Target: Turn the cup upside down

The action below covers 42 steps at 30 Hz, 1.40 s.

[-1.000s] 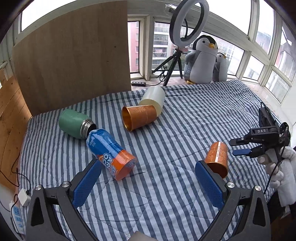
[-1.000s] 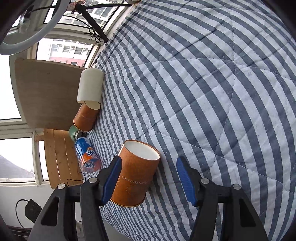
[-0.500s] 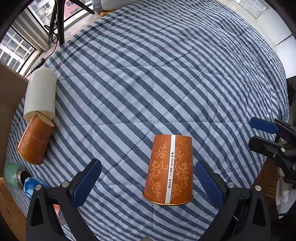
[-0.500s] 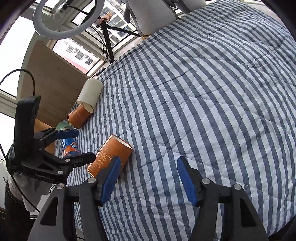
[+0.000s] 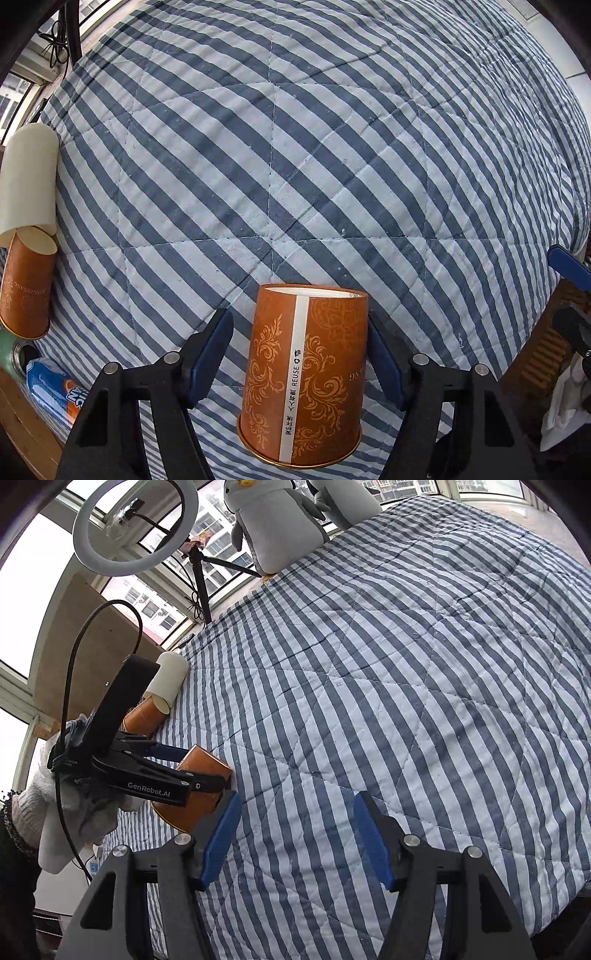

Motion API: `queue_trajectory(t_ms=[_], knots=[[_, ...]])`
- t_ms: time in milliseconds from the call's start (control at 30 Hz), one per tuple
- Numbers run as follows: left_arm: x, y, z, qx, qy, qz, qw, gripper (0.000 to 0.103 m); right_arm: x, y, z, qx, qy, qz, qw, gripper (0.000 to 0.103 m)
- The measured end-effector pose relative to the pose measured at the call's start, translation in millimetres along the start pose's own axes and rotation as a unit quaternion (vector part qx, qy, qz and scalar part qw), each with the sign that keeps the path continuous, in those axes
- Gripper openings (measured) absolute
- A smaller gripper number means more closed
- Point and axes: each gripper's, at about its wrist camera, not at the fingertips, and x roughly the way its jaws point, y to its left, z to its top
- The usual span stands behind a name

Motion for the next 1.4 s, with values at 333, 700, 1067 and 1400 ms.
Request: queue_trajectory(t_ms=[333,700,1067,1400], knots=[[-31,28,-68,-0.060,-0.130,-0.052,0.9882,0.063,7,20,-2,-0.019,0.004,0.012,1.000,0.059],[-90,114,-157,-0.217,-0.407,-0.028,0.8869,0.063,25,80,-11,-0.083,0.010,0.027,0.996,0.059],[-47,136,-177,-0.259,-0.461,-0.006,0.8488,0.063,32,114,-30,-0.126,0.002,0.026,0.992,0.059],[-22,125,-200,-0.267,-0.447,-0.023,0.8534,0.069,21,126,-41,-0.144,-0.013,0.027,0.989,0.059]])
